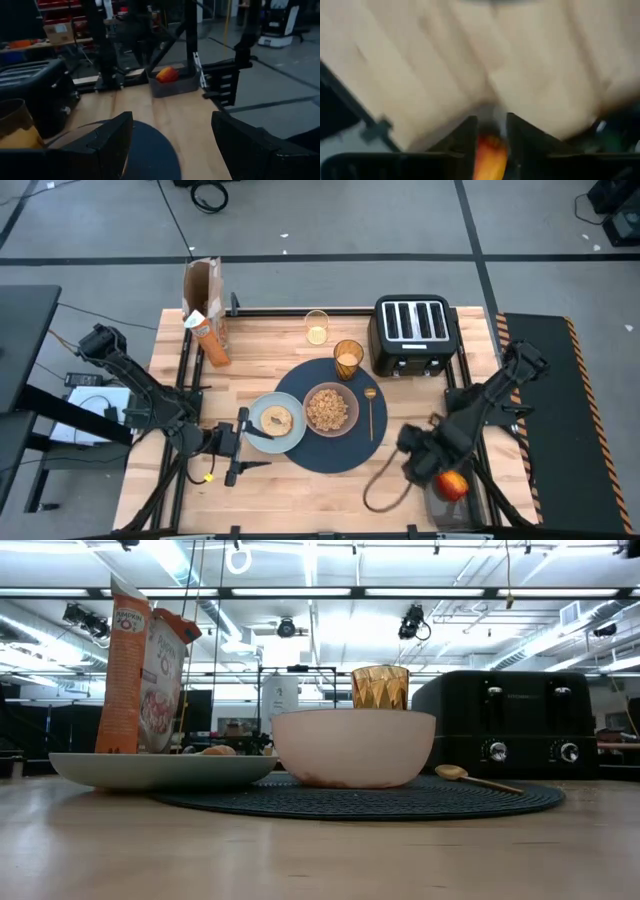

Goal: Arrange a breakfast setting
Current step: Put the apple from the black bin on the top left of the orange bowl

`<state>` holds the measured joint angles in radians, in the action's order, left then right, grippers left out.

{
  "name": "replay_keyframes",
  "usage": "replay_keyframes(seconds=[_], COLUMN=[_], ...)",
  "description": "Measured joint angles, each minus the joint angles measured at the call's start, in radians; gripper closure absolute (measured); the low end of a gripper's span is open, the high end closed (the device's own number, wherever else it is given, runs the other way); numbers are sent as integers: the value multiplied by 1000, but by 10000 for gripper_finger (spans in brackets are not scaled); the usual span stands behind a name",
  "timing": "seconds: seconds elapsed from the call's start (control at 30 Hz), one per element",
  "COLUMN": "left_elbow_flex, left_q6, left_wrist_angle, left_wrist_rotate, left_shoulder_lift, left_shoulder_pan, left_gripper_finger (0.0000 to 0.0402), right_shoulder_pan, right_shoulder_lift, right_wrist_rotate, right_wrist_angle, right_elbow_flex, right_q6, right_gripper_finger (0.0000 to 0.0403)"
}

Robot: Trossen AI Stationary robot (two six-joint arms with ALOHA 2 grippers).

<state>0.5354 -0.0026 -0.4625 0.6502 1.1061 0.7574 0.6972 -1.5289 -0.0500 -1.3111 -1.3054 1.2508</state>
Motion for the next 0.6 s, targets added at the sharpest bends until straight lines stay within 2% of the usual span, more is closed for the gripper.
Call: replay_keyframes(seconds=[0.13,0.27,0.43,0.6], left_elbow_flex=[0,0,0,0], left_q6=[-38,-38,-38,-26], left_wrist_angle=[-21,-38,-18,-11], left_wrist_rotate=[1,1,1,0], left_shoulder_lift=[0,0,0,0], left_shoulder_pan=[-5,-21,-33,-39], left_gripper_finger=[123,123,123,123], right_shoulder_pan=[78,137,254,324], right_shoulder_lift=[-55,-87,-88,-88], right_wrist_rotate=[171,358,384,400], right_wrist_angle=[-1,31,144,296], right_elbow_flex=[4,5,23,122], right_q6=[95,279,566,773], right_gripper_finger=[237,167,107,111])
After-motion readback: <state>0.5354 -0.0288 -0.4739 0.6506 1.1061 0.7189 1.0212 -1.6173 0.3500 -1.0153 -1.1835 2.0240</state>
